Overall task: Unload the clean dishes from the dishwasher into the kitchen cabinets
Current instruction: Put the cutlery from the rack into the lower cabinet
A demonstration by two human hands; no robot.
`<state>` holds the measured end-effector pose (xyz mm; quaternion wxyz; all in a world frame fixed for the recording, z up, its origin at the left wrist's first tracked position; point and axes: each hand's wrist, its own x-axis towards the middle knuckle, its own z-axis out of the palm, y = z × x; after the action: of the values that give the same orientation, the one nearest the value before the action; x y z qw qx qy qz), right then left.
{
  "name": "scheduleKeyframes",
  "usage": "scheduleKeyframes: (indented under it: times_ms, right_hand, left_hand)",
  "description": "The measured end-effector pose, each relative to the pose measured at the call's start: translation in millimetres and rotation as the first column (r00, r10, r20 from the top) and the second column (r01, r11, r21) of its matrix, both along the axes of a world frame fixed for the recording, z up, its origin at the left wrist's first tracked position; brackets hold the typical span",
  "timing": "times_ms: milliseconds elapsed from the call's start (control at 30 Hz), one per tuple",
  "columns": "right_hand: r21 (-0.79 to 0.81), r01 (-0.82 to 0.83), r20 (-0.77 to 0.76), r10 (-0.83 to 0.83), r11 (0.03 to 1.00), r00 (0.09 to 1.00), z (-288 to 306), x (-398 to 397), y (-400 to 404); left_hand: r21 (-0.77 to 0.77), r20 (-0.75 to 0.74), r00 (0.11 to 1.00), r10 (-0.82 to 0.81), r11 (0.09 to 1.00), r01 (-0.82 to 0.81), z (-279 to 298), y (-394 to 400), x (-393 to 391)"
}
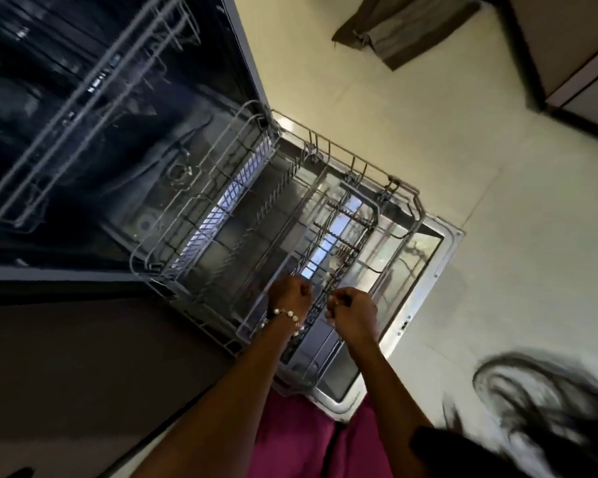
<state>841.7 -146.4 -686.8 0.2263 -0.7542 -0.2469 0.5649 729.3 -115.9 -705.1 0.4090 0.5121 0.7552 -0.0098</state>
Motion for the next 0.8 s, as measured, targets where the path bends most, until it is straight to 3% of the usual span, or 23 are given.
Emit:
scheduleKeyframes:
  times_ms: [167,400,600,800]
  right_hand:
    - [-0.038,-0.002,0.095,0.006,0.999,0.995,-60.6,-14.4,11.5]
    - [-0.003,0.066,0.213,-0.064,0.998,0.975,-79.7,-24.0,29.0]
    - [-0.065,0.044,0.199,-0.03,0.997,0.979,-85.4,-23.4,30.3]
    - [-0.088,0.079,0.108,-0.069,0.993,0.992,-73.6,-17.7,34.0]
  left_hand:
    - [0.0,-0.195,0.959,-0.207,0.978,0.211,-60.0,11.6,5.3]
    - [0.061,-0.258,0.931,-0.259,0.957,0.283,-82.8,16.5,7.1]
    - [0.04,0.002,0.992,-0.123,0.992,0.123,-85.9,18.0,-1.0]
    - [-0.05,0.202,0.975,-0.086,0.994,0.099,-69.4,20.1,-14.4]
